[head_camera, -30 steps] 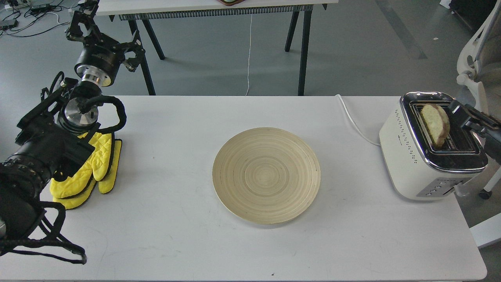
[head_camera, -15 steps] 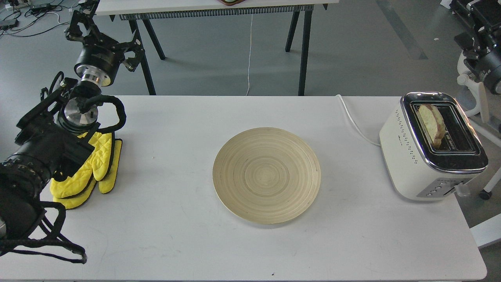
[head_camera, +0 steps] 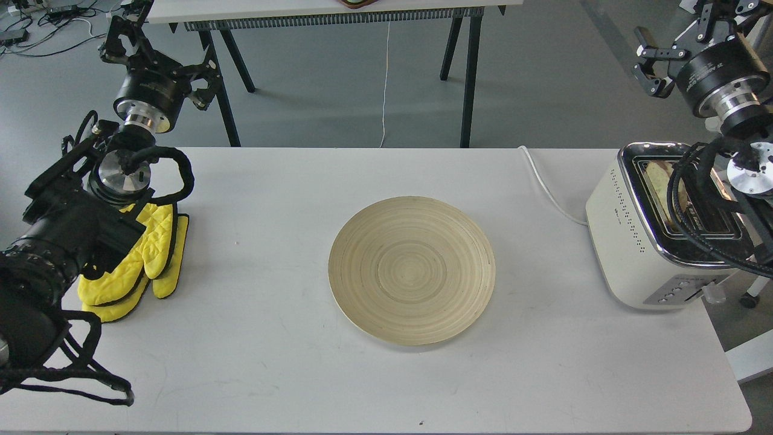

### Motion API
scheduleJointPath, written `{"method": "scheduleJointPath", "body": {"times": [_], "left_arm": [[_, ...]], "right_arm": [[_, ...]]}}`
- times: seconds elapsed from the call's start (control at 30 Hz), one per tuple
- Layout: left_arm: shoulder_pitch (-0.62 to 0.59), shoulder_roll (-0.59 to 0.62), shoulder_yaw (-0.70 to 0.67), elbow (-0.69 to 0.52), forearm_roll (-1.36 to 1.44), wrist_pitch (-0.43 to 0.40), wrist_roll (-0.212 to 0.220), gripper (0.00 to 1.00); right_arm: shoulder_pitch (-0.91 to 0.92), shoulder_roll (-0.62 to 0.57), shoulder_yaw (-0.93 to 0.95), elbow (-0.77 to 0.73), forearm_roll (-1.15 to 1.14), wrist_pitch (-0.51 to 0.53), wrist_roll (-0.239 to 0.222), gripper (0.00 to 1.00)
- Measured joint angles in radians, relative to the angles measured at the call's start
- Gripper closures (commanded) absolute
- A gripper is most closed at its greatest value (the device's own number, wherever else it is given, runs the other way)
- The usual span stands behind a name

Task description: Put bread in toaster with right arm

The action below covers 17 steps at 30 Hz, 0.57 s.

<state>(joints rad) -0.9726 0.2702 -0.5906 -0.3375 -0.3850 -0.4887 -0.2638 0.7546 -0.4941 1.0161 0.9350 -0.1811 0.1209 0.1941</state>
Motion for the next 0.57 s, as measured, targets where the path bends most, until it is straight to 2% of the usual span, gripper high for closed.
{"method": "scheduleJointPath", "body": {"times": [0.27, 0.57], "left_arm": [[0.000, 0.000, -0.001, 0.000, 0.000, 0.000, 0.000, 0.00], [0.000, 0.005, 0.001, 0.004, -0.002, 0.000, -0.002, 0.00]], "right_arm": [[0.014, 0.122, 0.064, -0.103, 0.008, 0.003, -0.002, 0.00], [0.022, 0.153, 0.056, -0.121, 0.007, 0.001, 0.013, 0.00]]}}
